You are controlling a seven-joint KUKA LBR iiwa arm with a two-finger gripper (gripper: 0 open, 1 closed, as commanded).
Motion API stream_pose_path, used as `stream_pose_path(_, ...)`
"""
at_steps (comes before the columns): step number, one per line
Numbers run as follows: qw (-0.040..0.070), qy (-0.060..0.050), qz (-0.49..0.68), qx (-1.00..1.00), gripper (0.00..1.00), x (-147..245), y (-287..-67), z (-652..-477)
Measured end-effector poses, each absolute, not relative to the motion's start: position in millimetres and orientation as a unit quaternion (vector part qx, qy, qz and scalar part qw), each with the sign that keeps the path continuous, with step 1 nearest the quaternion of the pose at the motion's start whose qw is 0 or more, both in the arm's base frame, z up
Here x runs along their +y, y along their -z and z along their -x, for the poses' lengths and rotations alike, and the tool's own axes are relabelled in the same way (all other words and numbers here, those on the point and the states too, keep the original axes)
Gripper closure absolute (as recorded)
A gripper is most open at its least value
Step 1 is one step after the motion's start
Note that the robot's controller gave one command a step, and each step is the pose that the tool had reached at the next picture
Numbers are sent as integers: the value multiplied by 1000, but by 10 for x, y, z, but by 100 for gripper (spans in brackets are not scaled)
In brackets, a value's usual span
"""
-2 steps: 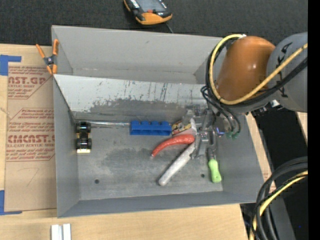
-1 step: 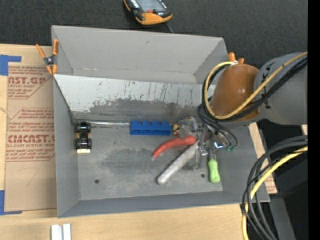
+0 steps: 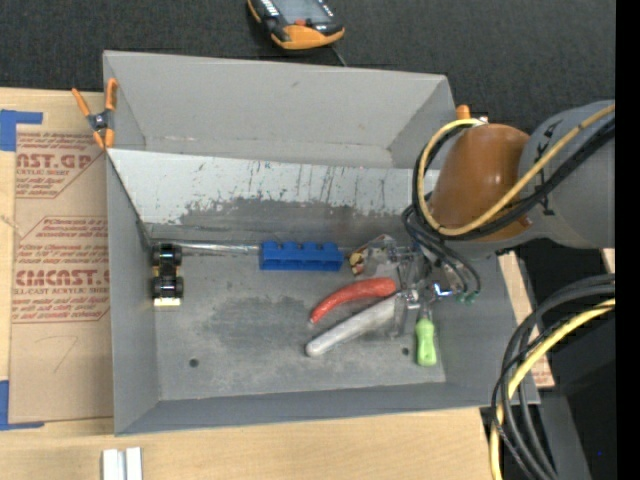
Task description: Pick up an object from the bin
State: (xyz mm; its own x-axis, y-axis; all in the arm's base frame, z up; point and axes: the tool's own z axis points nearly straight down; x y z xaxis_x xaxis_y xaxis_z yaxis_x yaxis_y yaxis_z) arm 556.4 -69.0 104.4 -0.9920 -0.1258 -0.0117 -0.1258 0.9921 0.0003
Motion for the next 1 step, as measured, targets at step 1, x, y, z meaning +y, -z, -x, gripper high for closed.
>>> stream_pose_path(1,4,0,137,991,0,-421,-993,-5233)
